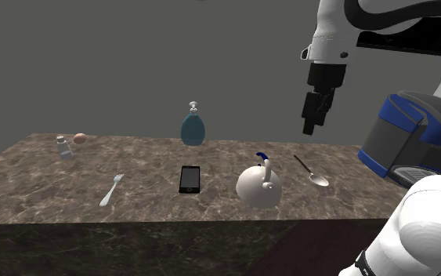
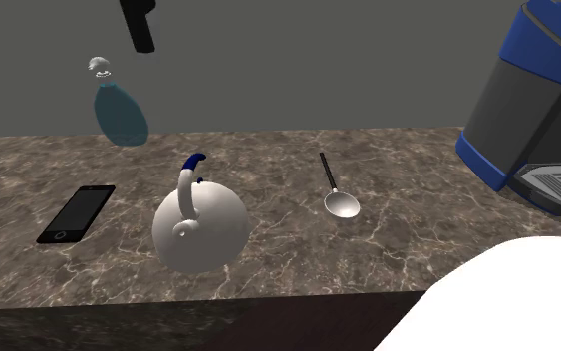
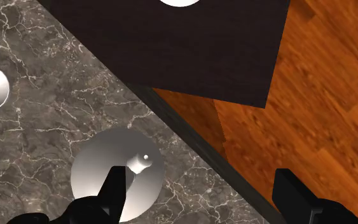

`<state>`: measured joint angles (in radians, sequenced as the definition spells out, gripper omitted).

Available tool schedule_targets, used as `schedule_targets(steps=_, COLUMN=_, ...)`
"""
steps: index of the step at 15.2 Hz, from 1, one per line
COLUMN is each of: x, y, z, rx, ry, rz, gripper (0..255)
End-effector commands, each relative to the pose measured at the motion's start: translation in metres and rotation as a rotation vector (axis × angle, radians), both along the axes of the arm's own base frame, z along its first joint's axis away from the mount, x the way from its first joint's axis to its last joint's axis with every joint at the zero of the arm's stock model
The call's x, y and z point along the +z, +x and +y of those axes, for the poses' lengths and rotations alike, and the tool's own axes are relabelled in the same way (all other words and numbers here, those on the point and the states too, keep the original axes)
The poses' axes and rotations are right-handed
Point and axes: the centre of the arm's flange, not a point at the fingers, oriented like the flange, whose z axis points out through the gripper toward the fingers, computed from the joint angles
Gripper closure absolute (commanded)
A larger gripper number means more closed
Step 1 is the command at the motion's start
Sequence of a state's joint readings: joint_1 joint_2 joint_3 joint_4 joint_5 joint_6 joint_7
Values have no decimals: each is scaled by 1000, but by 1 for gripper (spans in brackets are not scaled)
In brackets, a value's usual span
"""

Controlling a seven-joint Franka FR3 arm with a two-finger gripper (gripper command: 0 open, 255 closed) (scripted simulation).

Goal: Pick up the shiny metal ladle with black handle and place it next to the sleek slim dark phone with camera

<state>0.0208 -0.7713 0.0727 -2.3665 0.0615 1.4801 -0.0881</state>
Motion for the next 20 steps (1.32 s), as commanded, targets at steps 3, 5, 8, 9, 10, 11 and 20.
schedule_targets(steps=3, x=-17, y=9, z=-18, rx=-35, ry=1, rz=-11, gripper=0)
schedule_targets(steps=5, x=-33, y=17, z=-36, rx=-70, ry=2, rz=-22, gripper=0)
schedule_targets(steps=8, x=-58, y=29, z=-65, rx=-123, ry=4, rz=-39, gripper=0)
schedule_targets(steps=9, x=-66, y=32, z=-74, rx=-140, ry=4, rz=-44, gripper=0)
schedule_targets(steps=10, x=-75, y=36, z=-84, rx=-158, ry=5, rz=-50, gripper=0)
schedule_targets(steps=11, x=-83, y=39, z=-93, rx=-176, ry=5, rz=-55, gripper=0)
schedule_targets(steps=20, x=-156, y=64, z=-182, rx=-334, ry=10, rz=-105, gripper=0)
